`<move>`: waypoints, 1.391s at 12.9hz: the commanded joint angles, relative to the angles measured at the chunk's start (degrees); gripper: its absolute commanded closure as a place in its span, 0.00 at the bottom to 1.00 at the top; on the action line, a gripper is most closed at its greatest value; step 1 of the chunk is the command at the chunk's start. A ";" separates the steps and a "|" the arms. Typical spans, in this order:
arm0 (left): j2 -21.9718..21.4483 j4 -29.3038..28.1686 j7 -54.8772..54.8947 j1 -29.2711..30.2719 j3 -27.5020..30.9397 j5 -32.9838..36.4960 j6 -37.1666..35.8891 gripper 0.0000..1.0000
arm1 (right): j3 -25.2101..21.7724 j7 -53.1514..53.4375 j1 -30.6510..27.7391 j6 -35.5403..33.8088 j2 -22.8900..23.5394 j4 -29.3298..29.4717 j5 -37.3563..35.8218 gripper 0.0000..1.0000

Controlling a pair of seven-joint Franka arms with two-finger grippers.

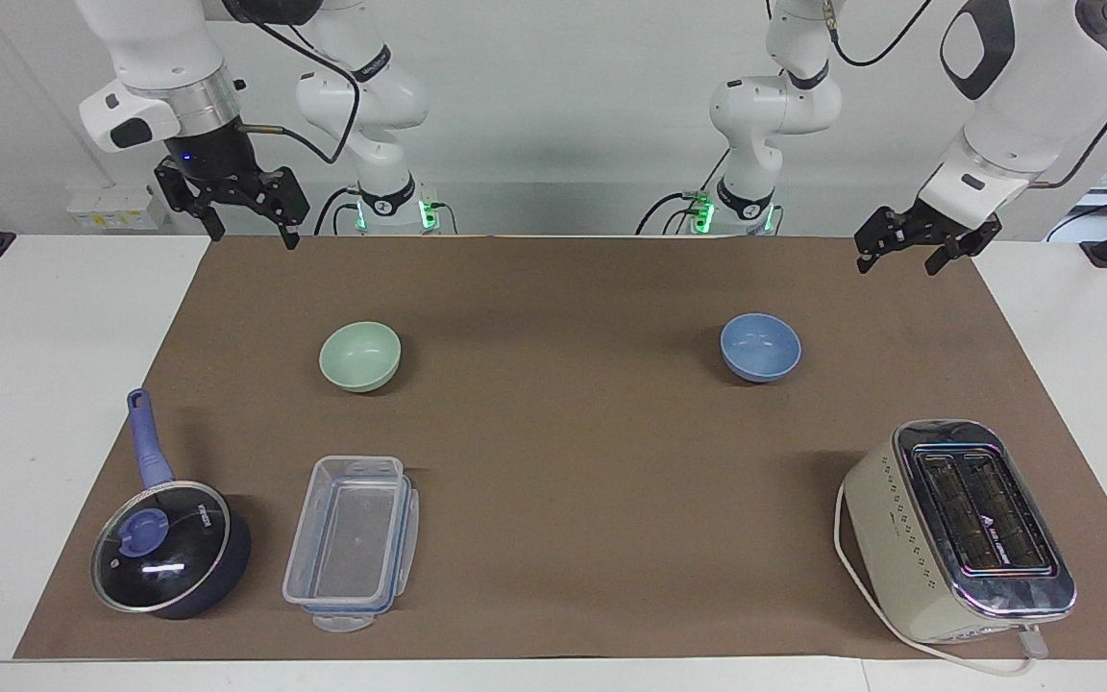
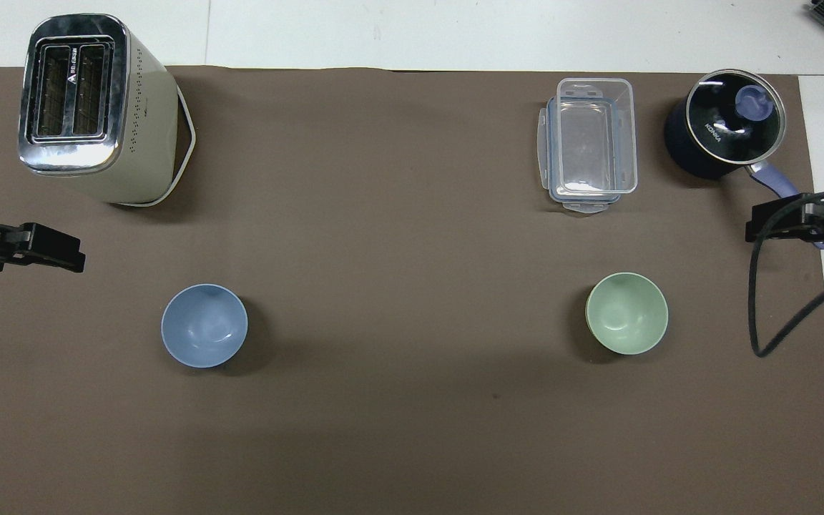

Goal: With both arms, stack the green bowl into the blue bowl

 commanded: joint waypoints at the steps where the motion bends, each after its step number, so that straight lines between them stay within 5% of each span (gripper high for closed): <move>1: -3.23 -6.07 -0.03 -0.46 0.00 -2.75 4.31 0.00 | 0.05 -0.49 -0.49 -0.55 -0.14 0.33 -0.13 0.00; 7: -5.60 -18.54 1.46 -3.97 -0.35 -8.81 13.19 0.00 | 0.05 -0.49 -0.49 -0.55 -0.14 0.33 -0.13 0.00; 11: -10.08 -31.55 2.87 -5.56 -0.26 -8.91 23.10 0.00 | 0.05 -0.49 -0.49 -0.55 -0.14 0.33 -0.13 0.00; 18: -11.15 -42.11 2.87 -3.90 0.00 -4.52 36.03 0.00 | -0.04 -0.49 -0.49 -0.64 -0.14 0.33 -0.13 0.00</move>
